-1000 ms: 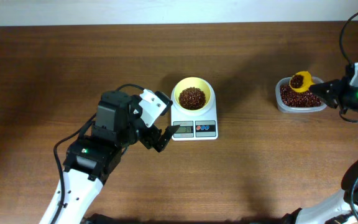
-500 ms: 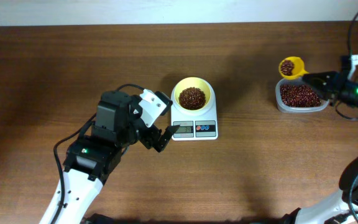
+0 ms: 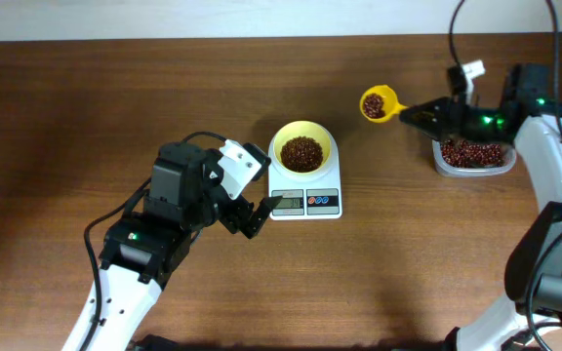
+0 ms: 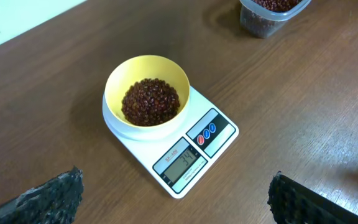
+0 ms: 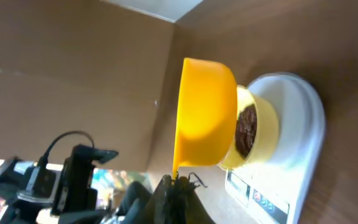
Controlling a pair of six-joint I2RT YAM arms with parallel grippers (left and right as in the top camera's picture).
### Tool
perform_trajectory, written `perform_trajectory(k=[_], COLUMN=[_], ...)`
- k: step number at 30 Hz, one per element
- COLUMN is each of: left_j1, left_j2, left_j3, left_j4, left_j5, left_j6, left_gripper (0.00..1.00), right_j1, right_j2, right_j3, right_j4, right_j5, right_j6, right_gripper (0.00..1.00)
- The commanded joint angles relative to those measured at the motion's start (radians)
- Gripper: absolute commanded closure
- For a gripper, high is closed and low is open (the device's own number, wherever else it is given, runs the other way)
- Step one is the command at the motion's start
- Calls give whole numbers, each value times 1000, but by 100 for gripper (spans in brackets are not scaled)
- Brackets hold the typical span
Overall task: Scoop item into bowl and weigh 50g on scale
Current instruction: 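Lift the refilled scoop out of the tub with the right gripper, then carry the scoop over the yellow bowl on the scale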
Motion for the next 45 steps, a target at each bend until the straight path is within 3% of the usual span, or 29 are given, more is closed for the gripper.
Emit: perform_trajectory(k=[1,7,18,45], left_j1=[5,5,5,5], left_j2=[3,3,3,3], left_j3=[-5,-5,-5,-5], left_j4=[2,2,2,2], left_j5=[4,4,4,4], left_j6=[-13,-13,-13,-13], left_gripper=[1,1,1,1], right_j1=[66,154,192,284], right_j2=[5,5,5,5], right_j3=[12,12,12,12], right_j4=[103,267,275,364], right_j5=[26,55,111,265], right_j6=[185,331,398,388], right_gripper=[96,96,96,96])
